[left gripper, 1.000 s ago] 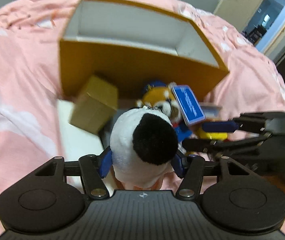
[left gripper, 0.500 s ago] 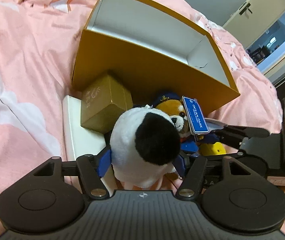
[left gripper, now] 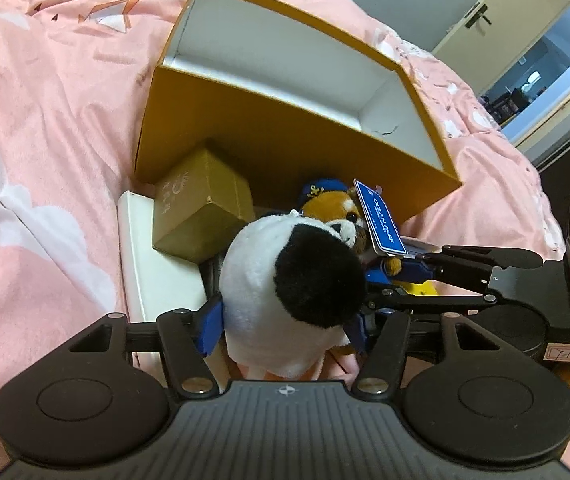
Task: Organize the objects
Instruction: 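Grasp the white plush dog with the left tool while the right tool grasps the bear keychain, then carry both plush keychains into the orange box and open both tools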
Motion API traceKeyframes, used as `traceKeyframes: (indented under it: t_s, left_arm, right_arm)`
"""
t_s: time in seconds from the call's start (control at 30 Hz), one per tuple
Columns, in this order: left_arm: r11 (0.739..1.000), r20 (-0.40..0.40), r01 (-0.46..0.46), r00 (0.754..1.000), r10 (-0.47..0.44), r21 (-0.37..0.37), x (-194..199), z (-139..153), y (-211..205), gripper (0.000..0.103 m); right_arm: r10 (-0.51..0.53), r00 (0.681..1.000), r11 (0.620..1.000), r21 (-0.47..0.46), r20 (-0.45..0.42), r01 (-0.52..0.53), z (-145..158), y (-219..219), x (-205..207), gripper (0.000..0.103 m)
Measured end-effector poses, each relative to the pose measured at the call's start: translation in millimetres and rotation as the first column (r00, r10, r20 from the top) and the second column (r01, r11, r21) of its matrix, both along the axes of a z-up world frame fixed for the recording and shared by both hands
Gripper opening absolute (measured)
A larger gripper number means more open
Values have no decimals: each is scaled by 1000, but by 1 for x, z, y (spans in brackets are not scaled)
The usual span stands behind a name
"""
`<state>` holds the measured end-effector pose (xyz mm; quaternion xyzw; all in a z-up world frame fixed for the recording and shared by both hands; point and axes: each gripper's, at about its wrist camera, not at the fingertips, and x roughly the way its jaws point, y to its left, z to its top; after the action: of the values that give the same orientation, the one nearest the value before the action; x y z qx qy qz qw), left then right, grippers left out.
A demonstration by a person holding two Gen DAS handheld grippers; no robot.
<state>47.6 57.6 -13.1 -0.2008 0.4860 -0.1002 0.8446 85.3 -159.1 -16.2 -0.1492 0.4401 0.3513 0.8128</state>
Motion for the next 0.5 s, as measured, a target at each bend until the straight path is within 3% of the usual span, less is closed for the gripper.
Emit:
traceKeyframes:
  t_s: [0.27, 0.5]
  left_arm:
    - [1000, 61, 30, 998, -29, -7, 0, 53, 6, 69]
    - [998, 150, 51, 987, -56, 40, 40, 120, 16, 69]
  right_arm:
    - [-3, 999, 993, 120, 32, -1, 56, -15, -7, 37]
    - [-25, 992, 973, 232, 122, -4, 116, -9, 21, 37]
